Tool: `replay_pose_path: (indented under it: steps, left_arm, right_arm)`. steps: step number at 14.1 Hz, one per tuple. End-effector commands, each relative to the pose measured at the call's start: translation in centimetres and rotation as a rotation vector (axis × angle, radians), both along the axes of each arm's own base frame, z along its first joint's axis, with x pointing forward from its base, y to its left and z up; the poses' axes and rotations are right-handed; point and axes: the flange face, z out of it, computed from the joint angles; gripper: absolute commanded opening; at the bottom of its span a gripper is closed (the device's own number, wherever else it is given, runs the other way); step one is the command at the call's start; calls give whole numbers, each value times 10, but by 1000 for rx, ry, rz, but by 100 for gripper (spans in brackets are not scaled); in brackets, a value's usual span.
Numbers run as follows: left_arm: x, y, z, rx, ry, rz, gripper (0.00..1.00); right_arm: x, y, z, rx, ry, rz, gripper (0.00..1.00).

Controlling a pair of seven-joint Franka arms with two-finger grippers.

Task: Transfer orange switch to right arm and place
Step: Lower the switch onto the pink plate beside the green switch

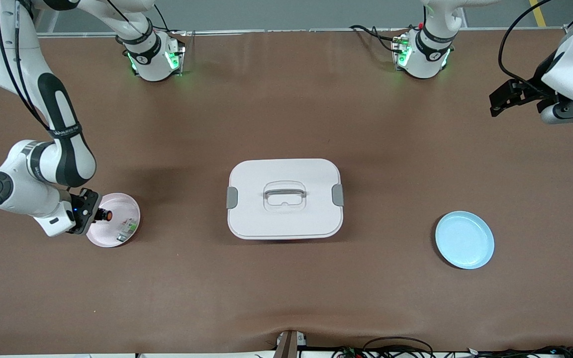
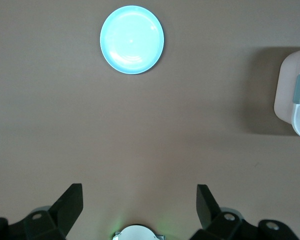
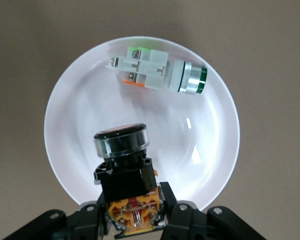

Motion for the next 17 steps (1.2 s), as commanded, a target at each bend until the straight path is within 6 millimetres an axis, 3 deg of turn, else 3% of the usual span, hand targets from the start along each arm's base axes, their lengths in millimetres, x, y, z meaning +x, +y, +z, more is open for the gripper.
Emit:
replay_pose_path:
  steps: [1, 7, 12, 17]
  left_arm:
    - [-5, 5, 9, -15, -7, -5, 100]
    - [13, -1, 20, -71, -107, -8, 100]
    - [23, 19, 13, -69, -132, 27, 100]
    - [20, 21, 14, -64, -130, 32, 100]
  right_arm:
    - [8, -9, -16, 14, 11, 30, 0]
    - [6, -4, -30, 16, 23, 38, 0]
    - [6, -3, -34, 18, 24, 37, 0]
    - [5, -2, -42, 35, 33, 21, 16]
